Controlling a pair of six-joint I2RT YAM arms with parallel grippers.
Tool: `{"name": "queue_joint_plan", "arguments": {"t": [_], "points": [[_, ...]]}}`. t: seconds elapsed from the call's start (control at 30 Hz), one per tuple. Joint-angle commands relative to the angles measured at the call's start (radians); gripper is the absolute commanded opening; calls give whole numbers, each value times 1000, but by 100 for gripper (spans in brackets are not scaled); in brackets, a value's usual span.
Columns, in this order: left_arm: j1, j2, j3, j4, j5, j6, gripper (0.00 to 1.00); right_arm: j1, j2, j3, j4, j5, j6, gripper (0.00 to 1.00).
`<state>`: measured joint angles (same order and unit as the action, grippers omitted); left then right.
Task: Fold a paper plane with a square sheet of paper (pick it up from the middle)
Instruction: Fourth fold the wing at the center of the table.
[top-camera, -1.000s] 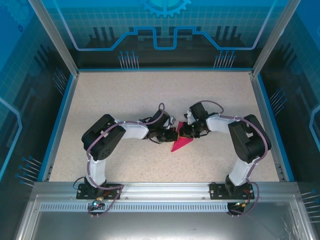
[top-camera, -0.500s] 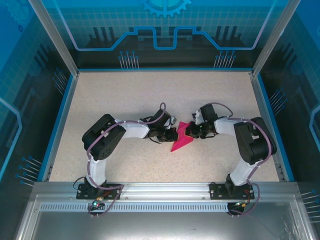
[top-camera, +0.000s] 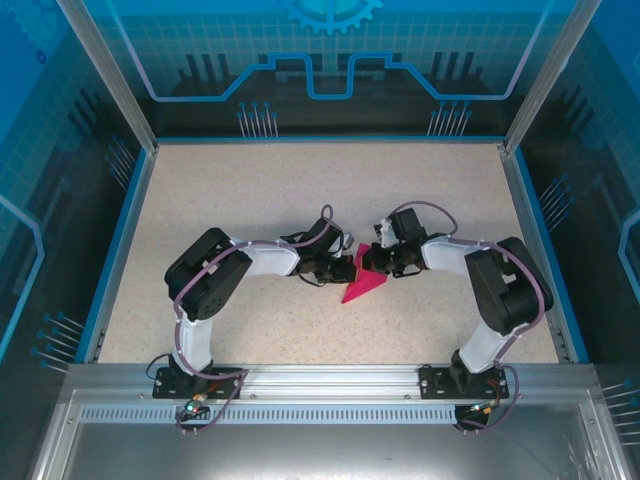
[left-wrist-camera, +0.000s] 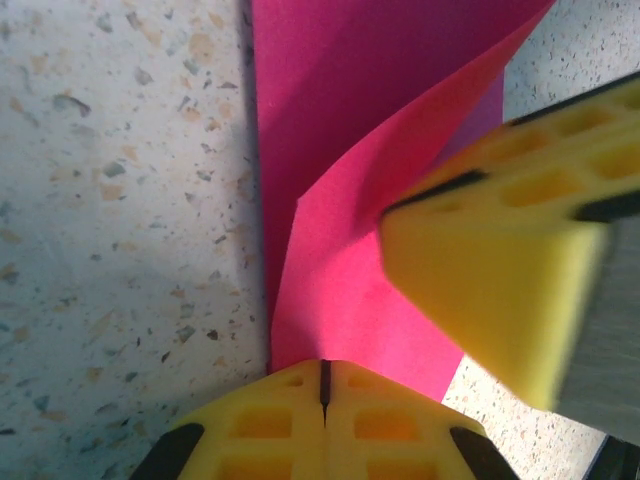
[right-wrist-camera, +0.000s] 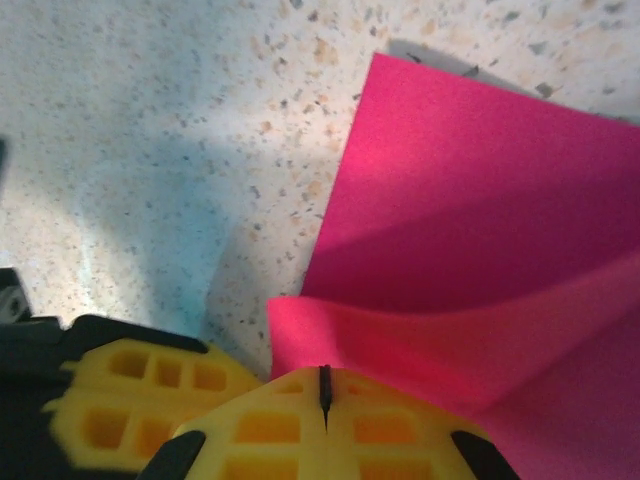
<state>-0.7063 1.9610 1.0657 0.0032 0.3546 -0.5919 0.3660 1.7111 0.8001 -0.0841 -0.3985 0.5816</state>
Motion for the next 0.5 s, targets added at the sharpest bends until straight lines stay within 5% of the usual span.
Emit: {"name": "queue_joint_plan", "arguments": {"t": [0.0, 0.47], "points": [[-8, 63, -30, -234, -77, 31, 0, -4, 45, 37, -4, 2, -26, 4], [-9, 104, -26, -330, -92, 68, 0, -272, 125, 110, 61, 29, 66, 5]]}}
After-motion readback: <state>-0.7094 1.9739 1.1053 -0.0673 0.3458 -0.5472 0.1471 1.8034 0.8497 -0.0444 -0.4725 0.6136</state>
